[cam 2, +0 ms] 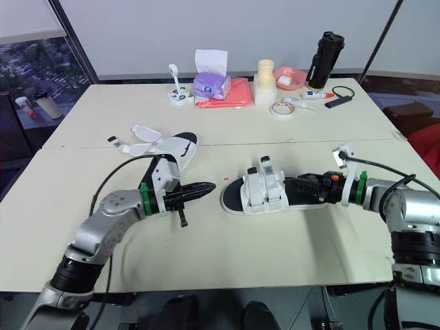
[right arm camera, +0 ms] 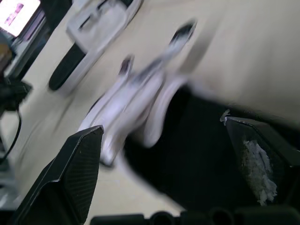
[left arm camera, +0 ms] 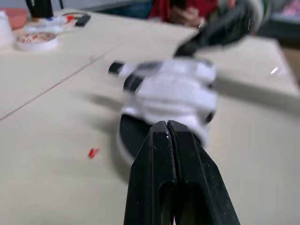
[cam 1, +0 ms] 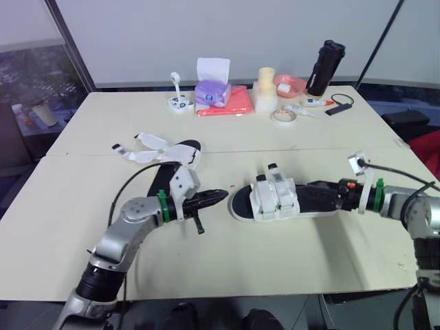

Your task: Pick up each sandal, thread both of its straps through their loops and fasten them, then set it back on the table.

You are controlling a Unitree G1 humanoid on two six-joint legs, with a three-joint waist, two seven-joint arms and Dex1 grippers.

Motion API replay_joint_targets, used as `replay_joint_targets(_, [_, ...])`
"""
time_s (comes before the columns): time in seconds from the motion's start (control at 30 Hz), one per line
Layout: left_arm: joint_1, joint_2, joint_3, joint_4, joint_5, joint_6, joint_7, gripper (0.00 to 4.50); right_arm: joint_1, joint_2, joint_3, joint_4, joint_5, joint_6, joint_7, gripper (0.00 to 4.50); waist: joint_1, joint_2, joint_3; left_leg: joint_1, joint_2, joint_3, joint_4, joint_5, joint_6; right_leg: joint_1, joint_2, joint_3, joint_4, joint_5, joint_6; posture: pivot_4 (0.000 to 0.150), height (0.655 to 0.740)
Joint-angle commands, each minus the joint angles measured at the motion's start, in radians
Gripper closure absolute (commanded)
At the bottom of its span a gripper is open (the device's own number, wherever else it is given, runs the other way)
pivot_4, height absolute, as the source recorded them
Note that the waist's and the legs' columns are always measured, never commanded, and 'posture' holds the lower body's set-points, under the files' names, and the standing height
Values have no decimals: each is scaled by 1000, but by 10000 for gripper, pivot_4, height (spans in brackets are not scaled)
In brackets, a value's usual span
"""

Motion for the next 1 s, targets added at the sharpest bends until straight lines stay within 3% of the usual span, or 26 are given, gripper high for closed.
replay_joint_targets(0.03, [-19,19,46,-102,-107,112,17,45000,11,-10,-1,-45,26,2,1,263,0,-1,1,0,0,0,0,0,0,0,0,0,0,0,0,1500,7400])
replay_joint_targets(0.37, [-17,120,37,-194,-222,261,-18,45000,-89,84,-33,77,156,157,12,263,0,-5,8,0,0,-1,0,0,0,0,1,0,0,0,0,1500,7400])
replay_joint_targets(0.7, [-8,158,-11,-145,-150,187,-58,45000,-277,74,242,273,54,145,193,263,-1,-6,9,0,0,0,-1,0,-1,-1,1,0,0,0,0,1500,7400])
replay_joint_targets(0.8, [3,159,-5,-155,-146,181,-48,45000,-348,98,278,372,14,118,213,8286,-1,-6,10,0,0,0,-1,0,-1,-1,1,0,-1,0,0,1500,7400])
replay_joint_targets(1.0, [26,158,-7,-190,-151,185,-23,45000,-385,97,297,418,-2,131,270,37387,3,-6,10,-4,0,-1,0,0,-1,-4,1,-1,-1,0,0,1500,7400])
